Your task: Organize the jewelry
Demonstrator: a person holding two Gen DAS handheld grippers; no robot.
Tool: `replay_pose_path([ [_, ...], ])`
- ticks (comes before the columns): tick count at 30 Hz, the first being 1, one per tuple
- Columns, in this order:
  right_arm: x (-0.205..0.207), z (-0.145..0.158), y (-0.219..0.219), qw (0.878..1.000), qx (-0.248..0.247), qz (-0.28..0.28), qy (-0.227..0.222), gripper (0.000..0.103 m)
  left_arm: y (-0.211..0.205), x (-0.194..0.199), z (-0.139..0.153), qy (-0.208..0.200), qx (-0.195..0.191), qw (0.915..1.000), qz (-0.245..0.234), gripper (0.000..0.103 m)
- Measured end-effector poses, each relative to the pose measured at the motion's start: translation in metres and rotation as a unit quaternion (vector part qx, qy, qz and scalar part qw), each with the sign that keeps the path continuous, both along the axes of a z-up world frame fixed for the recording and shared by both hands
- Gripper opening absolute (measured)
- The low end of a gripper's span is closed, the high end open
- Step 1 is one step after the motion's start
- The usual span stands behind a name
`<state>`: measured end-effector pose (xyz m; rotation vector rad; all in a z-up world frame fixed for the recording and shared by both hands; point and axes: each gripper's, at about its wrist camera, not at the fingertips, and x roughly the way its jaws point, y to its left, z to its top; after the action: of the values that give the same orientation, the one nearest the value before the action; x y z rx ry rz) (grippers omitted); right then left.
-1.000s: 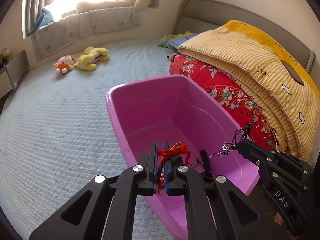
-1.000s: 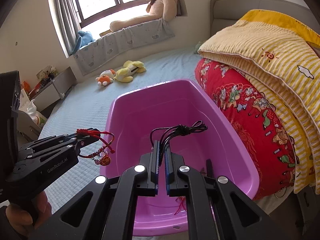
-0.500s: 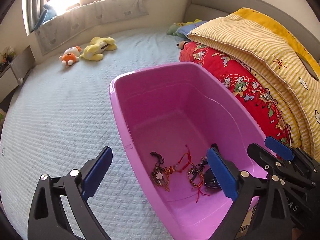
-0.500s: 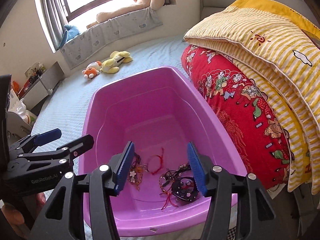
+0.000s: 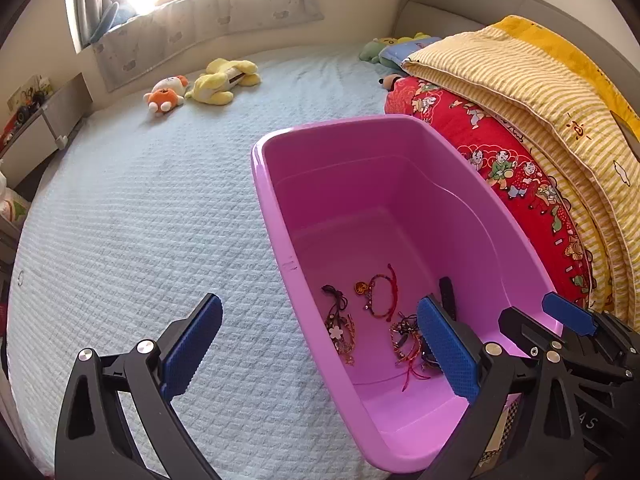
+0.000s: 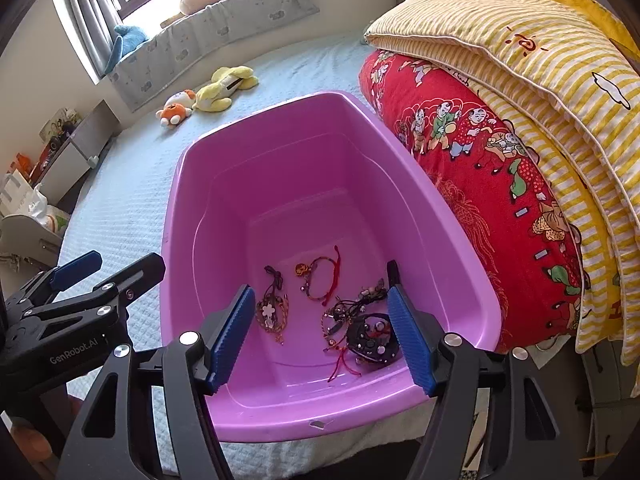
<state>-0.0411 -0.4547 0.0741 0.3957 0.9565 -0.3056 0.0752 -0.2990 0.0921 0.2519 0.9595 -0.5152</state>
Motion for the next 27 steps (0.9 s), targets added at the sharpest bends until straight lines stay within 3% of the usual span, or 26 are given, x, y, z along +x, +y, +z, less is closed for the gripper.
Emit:
replay_pose_path([
  [16, -0.0001, 0.0093, 0.0058, 0.998, -0.015, 0.011, 0.057, 0.067, -0.0024, -0.0078, 0.0087, -0.001, 0.03, 0.9996, -0.002, 0.097],
  [27, -0.0017, 0.0066, 0.0103, 0.996, -0.026, 0.014, 0.083, 0.067, -0.0011, -0.0101, 0.001, 0.026, 0.043, 0.9987, -0.004, 0.097],
])
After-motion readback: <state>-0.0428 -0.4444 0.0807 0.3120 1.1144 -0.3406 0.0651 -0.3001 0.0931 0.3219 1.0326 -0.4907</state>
